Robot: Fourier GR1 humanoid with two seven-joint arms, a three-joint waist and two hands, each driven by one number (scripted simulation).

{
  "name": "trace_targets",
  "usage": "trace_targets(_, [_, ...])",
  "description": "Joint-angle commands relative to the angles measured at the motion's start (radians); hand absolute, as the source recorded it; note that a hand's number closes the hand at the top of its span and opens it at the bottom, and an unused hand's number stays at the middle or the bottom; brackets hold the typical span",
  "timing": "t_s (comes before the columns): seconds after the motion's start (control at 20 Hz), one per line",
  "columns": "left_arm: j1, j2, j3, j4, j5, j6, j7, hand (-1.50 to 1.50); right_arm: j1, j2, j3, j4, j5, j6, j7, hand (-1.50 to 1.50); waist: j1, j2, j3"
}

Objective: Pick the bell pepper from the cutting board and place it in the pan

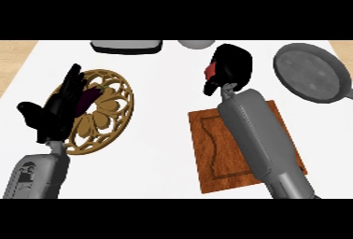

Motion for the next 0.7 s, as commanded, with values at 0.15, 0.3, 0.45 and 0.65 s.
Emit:
trace_targets(0.15, [0.007,0.013,0.013,-0.011,0.001,-0.005,0.004,0.0,-0.147,-0.061,-0.077,0.011,0.053,-0.113,0.092,1.5,-0.019,-0.003,0.0])
trace_targets(0.3, [0.034,0.008,0.029,0.046,0.004,-0.011,-0.067,0.0,-0.099,-0.086,-0.153,0.024,-0.015,-0.284,-0.012,1.5,-0.02,0.002,0.0])
trace_targets(0.45, [0.027,-0.015,-0.002,-0.016,-0.013,0.014,-0.008,0.0,-0.139,-0.106,-0.257,0.04,-0.112,-0.329,-0.04,1.5,-0.015,0.001,0.001])
trace_targets(0.65, [-0.007,0.018,0.019,-0.059,0.01,-0.003,0.057,0.0,-0.095,-0.27,-0.368,0.109,-0.223,-0.35,-0.233,1.5,-0.016,0.002,0.002])
